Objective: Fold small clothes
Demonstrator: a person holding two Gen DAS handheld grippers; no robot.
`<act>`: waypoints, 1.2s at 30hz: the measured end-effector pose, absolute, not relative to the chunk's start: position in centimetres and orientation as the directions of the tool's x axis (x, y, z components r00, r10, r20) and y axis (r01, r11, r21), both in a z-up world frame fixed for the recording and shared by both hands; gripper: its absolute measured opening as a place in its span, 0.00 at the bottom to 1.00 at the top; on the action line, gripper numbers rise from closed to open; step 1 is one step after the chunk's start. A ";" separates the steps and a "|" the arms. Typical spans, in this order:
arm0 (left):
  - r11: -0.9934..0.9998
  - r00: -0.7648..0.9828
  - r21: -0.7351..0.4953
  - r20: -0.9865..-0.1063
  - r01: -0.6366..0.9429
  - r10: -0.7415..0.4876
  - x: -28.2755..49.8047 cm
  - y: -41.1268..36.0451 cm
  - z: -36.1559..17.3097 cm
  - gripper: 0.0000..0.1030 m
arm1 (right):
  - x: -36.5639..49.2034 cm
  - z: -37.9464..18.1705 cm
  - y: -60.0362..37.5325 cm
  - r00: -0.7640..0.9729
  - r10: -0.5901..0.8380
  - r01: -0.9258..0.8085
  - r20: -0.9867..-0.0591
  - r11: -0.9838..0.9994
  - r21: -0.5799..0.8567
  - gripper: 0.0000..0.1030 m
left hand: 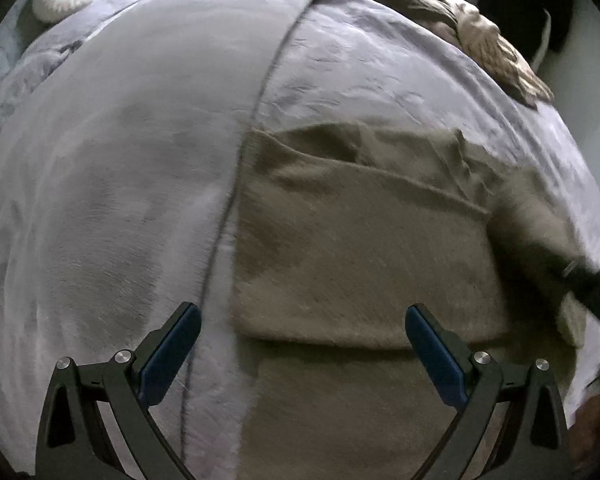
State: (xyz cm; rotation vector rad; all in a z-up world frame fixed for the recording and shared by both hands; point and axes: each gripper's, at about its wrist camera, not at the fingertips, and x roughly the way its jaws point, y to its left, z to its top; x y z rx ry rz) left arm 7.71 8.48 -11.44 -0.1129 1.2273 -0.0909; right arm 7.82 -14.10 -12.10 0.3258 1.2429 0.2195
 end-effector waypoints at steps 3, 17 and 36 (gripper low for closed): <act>0.985 0.328 -0.170 -0.932 -0.010 -0.157 7.6 8.8 -11.6 0.99 | 6.5 -13.3 -14.1 0.262 0.347 0.036 -0.901 0.929 0.368 0.31; 0.911 0.194 -0.398 -0.890 0.111 -0.413 10.9 1.3 -14.4 0.99 | -5.4 -13.4 -30.5 0.429 0.387 0.500 -0.816 0.651 0.571 0.53; 0.885 0.176 -0.420 -0.873 0.201 -0.454 9.0 0.3 -14.9 0.13 | -7.0 -14.3 -38.4 0.465 0.325 0.581 -0.823 0.590 0.561 0.08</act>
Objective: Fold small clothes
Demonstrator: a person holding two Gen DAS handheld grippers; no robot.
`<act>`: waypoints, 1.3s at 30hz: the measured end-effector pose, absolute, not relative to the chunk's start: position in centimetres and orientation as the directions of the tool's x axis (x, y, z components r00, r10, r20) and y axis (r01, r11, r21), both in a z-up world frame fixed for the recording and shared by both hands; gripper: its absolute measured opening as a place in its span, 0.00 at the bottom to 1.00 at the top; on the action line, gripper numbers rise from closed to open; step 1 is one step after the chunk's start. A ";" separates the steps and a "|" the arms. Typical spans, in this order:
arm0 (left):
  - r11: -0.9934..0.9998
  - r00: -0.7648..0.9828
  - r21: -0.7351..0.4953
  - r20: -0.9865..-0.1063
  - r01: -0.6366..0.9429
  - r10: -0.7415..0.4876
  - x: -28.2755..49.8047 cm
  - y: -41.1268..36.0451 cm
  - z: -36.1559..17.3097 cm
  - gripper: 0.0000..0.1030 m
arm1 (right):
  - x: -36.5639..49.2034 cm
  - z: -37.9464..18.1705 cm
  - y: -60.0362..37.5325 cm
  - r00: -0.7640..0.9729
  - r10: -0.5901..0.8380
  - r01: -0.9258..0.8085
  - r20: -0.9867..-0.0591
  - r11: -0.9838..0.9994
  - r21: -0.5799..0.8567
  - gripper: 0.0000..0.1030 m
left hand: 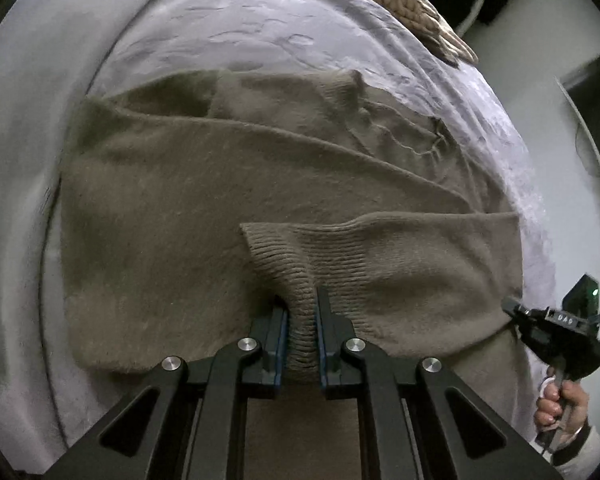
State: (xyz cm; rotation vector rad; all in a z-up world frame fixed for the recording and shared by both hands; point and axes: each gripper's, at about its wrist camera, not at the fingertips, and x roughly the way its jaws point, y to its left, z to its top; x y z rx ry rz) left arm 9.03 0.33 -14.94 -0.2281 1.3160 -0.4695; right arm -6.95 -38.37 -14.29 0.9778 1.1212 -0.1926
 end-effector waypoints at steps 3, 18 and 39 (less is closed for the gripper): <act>0.927 0.228 -0.332 -0.902 0.176 -0.366 8.9 1.8 -14.2 0.20 | -7.4 -13.0 -37.9 0.417 0.309 0.566 -0.855 0.648 0.510 0.14; 0.934 0.253 -0.273 -0.910 0.229 -0.328 8.8 1.2 -11.3 0.20 | -2.6 -12.4 -43.5 0.500 0.271 0.562 -0.823 0.622 0.546 0.47; 0.945 0.235 -0.245 -0.926 0.217 -0.294 8.9 1.9 -10.5 0.20 | -2.5 -7.6 -36.5 0.427 0.076 0.406 -0.901 0.874 0.267 0.15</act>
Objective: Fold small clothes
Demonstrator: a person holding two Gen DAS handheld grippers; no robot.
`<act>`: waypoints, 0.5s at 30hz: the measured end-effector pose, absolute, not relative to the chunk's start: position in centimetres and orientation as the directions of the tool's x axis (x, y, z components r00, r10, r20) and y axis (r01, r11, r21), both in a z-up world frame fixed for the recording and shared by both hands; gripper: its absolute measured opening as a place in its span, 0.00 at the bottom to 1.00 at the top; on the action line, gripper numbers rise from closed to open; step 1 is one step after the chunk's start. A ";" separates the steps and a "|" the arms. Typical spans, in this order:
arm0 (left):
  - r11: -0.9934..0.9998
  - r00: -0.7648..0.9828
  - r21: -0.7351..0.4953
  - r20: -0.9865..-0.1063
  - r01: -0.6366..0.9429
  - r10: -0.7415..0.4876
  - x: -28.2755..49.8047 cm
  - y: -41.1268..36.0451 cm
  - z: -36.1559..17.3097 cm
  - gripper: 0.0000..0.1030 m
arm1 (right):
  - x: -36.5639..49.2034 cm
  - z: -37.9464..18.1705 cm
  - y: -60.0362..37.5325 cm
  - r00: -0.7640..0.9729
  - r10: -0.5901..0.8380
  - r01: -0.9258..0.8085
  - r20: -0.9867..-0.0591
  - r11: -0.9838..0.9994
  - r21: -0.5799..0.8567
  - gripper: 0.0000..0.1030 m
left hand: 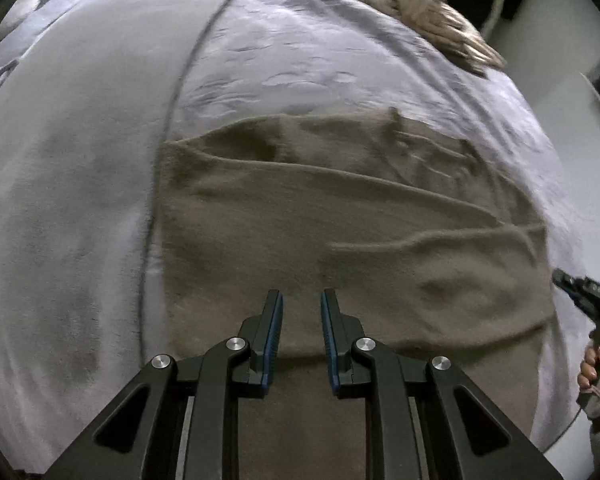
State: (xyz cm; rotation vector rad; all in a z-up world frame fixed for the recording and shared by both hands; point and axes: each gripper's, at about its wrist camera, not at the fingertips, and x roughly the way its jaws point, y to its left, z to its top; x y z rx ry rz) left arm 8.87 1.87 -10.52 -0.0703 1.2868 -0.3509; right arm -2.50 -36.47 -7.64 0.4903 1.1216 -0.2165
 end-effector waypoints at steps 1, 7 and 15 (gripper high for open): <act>0.938 0.230 -0.254 -0.923 0.235 -0.307 8.6 1.4 -10.4 0.20 | -2.3 -8.0 -35.7 0.415 0.088 0.384 -0.905 0.886 0.262 0.15; 0.950 0.187 -0.103 -0.969 0.295 -0.163 6.9 -2.5 -14.1 0.21 | -2.2 -12.4 -33.4 0.299 0.098 0.324 -0.949 0.925 0.197 0.15; 0.974 0.178 -0.105 -0.974 0.200 -0.142 6.0 0.8 -13.9 0.21 | -3.1 -11.4 -34.1 0.277 0.108 0.348 -0.955 0.915 0.205 0.15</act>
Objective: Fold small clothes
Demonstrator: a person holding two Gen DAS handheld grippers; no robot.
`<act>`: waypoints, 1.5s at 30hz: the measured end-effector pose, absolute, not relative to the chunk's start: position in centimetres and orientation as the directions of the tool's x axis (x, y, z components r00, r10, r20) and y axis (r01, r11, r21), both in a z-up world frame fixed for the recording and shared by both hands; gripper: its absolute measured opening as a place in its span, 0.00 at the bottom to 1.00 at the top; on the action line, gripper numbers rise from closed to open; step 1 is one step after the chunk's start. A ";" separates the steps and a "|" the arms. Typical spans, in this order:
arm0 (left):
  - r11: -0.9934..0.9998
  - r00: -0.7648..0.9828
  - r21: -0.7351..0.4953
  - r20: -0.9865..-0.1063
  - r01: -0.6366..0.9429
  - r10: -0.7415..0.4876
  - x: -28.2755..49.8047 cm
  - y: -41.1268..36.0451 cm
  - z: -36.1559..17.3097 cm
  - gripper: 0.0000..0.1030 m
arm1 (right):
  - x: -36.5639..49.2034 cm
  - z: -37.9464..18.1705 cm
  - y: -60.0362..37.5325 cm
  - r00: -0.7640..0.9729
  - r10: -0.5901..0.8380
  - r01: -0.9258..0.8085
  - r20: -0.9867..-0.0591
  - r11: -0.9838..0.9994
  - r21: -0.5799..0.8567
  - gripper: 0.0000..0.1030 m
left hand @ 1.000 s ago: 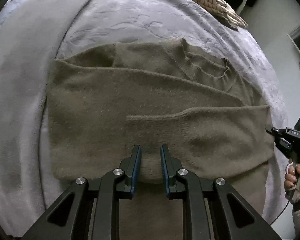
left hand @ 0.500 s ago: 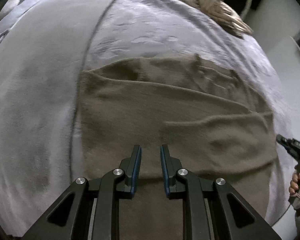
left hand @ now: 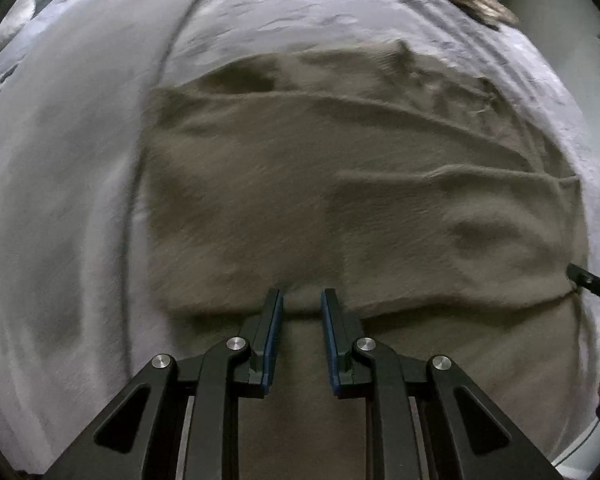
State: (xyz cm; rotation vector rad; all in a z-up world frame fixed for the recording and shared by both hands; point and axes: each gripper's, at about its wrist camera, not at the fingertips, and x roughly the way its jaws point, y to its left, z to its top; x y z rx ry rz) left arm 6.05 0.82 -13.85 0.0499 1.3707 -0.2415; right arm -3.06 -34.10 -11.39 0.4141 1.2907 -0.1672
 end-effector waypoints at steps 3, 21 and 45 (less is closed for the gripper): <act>0.985 0.174 -0.065 -0.980 0.162 -0.093 5.1 1.6 -13.6 0.21 | -3.5 -10.3 -33.4 0.286 0.112 0.334 -0.952 0.919 0.208 0.17; 0.985 0.159 -0.046 -0.985 0.167 -0.073 -1.8 -1.9 -9.3 0.21 | -4.6 -11.4 -30.1 0.151 0.179 0.334 -0.972 0.916 0.220 0.41; 0.992 0.150 -0.014 -0.988 0.127 -0.033 -6.6 -1.2 -4.1 0.37 | -10.1 -3.6 -26.3 0.152 0.252 0.282 -0.956 0.916 0.286 0.74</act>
